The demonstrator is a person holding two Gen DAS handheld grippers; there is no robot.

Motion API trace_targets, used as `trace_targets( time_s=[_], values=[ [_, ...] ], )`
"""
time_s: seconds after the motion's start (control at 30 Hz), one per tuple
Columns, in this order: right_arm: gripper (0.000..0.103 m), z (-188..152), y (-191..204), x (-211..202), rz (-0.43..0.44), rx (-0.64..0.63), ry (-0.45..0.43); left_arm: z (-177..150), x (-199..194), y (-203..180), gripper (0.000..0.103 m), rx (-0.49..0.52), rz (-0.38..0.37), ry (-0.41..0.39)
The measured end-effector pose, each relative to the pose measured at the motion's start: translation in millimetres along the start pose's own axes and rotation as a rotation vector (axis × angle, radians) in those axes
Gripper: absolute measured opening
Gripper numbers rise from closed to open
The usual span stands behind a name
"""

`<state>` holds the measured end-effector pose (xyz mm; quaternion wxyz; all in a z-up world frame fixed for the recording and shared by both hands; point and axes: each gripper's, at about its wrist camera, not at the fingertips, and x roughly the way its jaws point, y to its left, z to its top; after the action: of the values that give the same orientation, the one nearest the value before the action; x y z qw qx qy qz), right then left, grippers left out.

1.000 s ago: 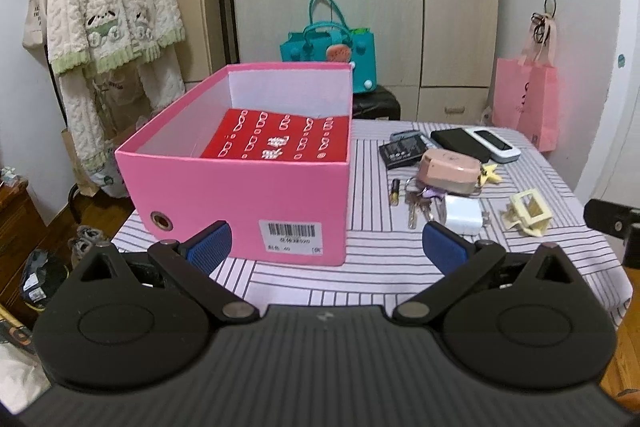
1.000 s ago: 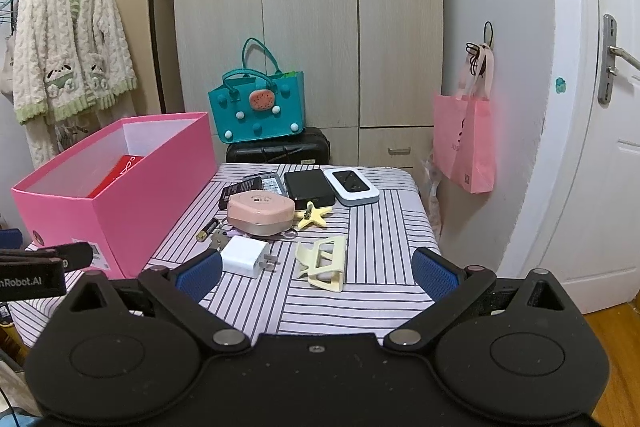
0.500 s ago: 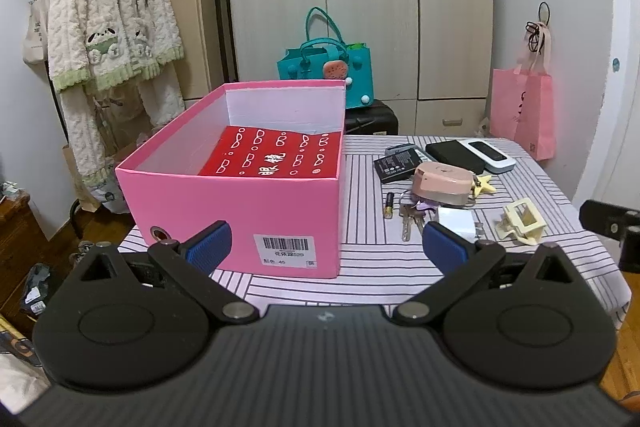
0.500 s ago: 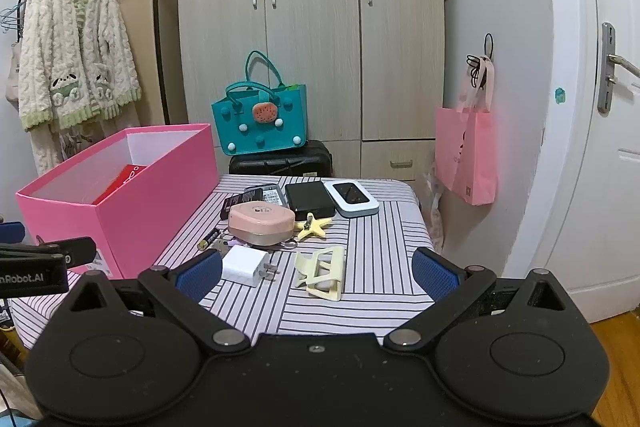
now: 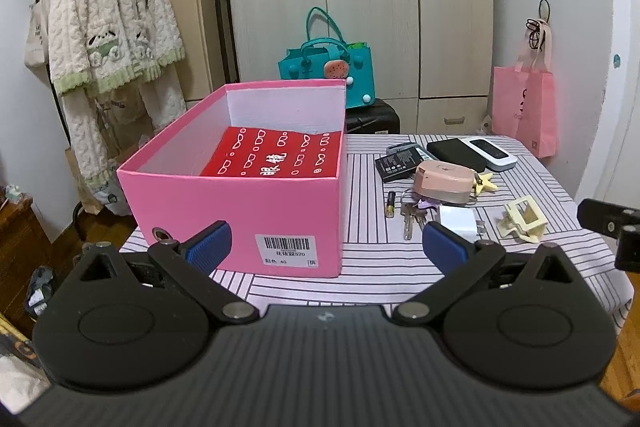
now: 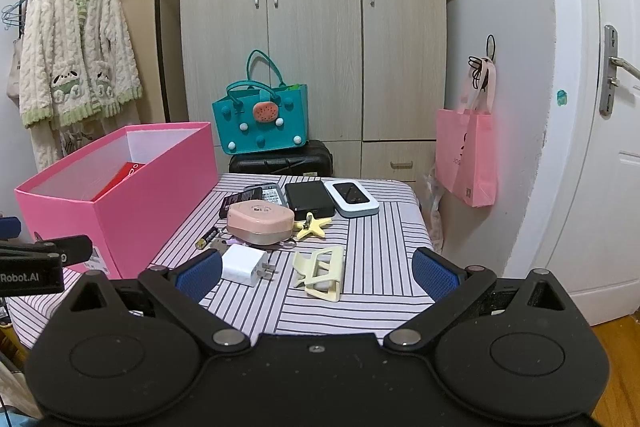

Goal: Organize rigid objects
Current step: 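Reach the right gripper to the cream claw clip and close on it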

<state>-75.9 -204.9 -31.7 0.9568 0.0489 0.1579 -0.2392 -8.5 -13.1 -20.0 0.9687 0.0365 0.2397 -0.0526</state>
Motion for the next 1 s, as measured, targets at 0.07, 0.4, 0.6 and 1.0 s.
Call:
trace_targets(
  time_s=[0.07,0.4,0.6,1.0],
  values=[
    [0.102,-0.3,0.1,0.7,-0.001,0.002,0.004,0.3,2.8,2.4,0.103,-0.015,-0.006,0.014],
    [0.102,-3.1,-3.1,5.8,0.019,-0.008,-0.08,1.1,6.2,16.2,0.103,-0.068,0.04,0.039],
    [0.102,-0.4,-10.9,24.8,0.079,-0.018,-0.066,6.4,-2.4,39.8,0.103,-0.076,0.009,-0.006],
    [0.091,-14.2,-18.1,94.0,0.12,0.041,0.163,53.9,19.6,86.1,0.098,0.023,0.074,0.036]
  ],
)
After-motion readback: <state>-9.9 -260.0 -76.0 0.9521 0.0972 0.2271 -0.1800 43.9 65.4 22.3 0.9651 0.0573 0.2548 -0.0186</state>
